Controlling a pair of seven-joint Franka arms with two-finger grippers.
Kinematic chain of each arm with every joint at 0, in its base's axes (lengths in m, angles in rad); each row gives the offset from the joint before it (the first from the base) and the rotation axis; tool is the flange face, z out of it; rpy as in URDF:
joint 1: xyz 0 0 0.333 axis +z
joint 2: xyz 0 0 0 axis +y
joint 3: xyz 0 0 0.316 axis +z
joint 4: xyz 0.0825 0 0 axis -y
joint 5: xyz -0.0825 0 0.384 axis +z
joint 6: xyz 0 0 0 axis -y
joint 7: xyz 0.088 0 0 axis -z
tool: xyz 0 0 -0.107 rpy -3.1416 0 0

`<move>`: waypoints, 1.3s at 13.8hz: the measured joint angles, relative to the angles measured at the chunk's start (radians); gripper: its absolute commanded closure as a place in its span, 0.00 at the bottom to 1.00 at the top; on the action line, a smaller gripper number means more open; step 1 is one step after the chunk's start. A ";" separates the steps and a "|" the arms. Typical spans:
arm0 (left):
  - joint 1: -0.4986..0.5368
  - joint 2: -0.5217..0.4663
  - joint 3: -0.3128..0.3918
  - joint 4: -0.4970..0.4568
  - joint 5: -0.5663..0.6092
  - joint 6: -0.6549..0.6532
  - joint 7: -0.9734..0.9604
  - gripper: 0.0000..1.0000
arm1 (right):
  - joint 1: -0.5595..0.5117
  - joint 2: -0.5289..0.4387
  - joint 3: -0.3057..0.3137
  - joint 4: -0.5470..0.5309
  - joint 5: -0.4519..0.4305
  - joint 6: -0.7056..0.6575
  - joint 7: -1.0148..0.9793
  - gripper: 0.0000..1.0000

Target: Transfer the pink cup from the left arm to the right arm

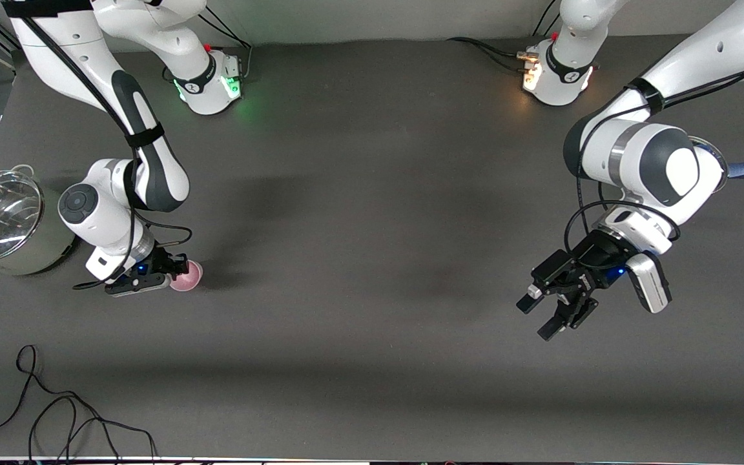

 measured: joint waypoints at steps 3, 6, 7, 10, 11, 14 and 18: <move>0.012 0.005 0.013 0.000 0.008 -0.077 -0.124 0.00 | 0.000 -0.002 -0.001 0.001 0.000 0.000 -0.001 0.22; 0.020 0.005 0.032 -0.001 0.083 -0.138 -0.294 0.00 | 0.000 -0.019 -0.005 0.005 0.000 -0.034 -0.002 0.14; 0.023 0.005 0.034 -0.001 0.118 -0.152 -0.356 0.00 | 0.000 -0.036 -0.013 0.012 0.000 -0.071 -0.002 0.00; 0.043 0.005 0.035 -0.003 0.279 -0.228 -0.574 0.00 | 0.001 -0.137 -0.045 0.094 0.000 -0.271 -0.004 0.00; 0.058 0.005 0.036 -0.005 0.357 -0.268 -0.660 0.00 | 0.001 -0.181 -0.060 0.147 0.000 -0.375 -0.004 0.00; 0.121 0.001 0.049 -0.001 0.676 -0.471 -0.979 0.00 | 0.000 -0.260 -0.130 0.363 -0.003 -0.723 -0.004 0.00; 0.182 -0.003 0.095 0.132 1.087 -0.897 -1.363 0.00 | 0.000 -0.267 -0.210 0.576 -0.004 -1.014 -0.005 0.00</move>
